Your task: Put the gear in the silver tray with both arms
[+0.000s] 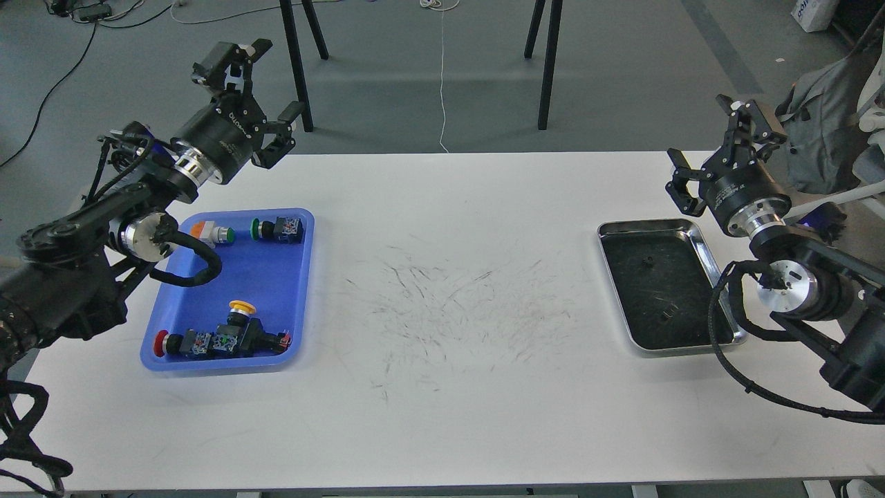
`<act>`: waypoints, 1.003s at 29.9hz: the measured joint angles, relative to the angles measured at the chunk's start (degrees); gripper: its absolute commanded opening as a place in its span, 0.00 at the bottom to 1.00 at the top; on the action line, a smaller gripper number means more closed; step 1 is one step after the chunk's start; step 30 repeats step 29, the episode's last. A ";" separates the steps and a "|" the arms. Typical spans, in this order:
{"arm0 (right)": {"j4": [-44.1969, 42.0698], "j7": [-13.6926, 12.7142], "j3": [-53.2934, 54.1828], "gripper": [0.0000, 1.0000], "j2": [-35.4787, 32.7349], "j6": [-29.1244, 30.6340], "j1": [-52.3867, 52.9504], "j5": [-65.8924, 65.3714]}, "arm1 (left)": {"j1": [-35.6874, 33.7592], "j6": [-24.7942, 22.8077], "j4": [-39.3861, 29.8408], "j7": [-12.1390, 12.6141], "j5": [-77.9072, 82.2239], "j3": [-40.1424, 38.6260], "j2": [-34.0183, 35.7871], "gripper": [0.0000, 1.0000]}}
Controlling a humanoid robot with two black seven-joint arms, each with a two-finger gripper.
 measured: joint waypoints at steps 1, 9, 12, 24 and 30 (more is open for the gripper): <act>0.09 -0.20 -0.22 0.99 0.01 0.04 0.11 0.13 | -0.07 -0.26 0.02 0.00 0.02 0.45 0.31 1.00; 0.65 -6.25 -1.87 0.99 -0.07 -0.49 1.89 0.12 | -2.87 -1.11 0.10 0.00 -0.17 3.66 1.87 1.00; 1.42 -6.58 -1.98 0.99 -0.27 -0.20 2.01 -0.01 | -3.13 -1.11 0.24 0.00 -0.24 3.75 1.92 1.00; 0.84 -6.50 -0.98 0.99 1.10 -3.27 1.61 -0.22 | -3.36 0.45 -0.08 0.00 -2.92 3.29 0.68 1.00; 0.88 -6.26 -0.01 0.99 1.23 -3.64 1.68 -0.29 | -2.85 0.79 0.33 0.00 -2.79 3.74 -1.10 1.00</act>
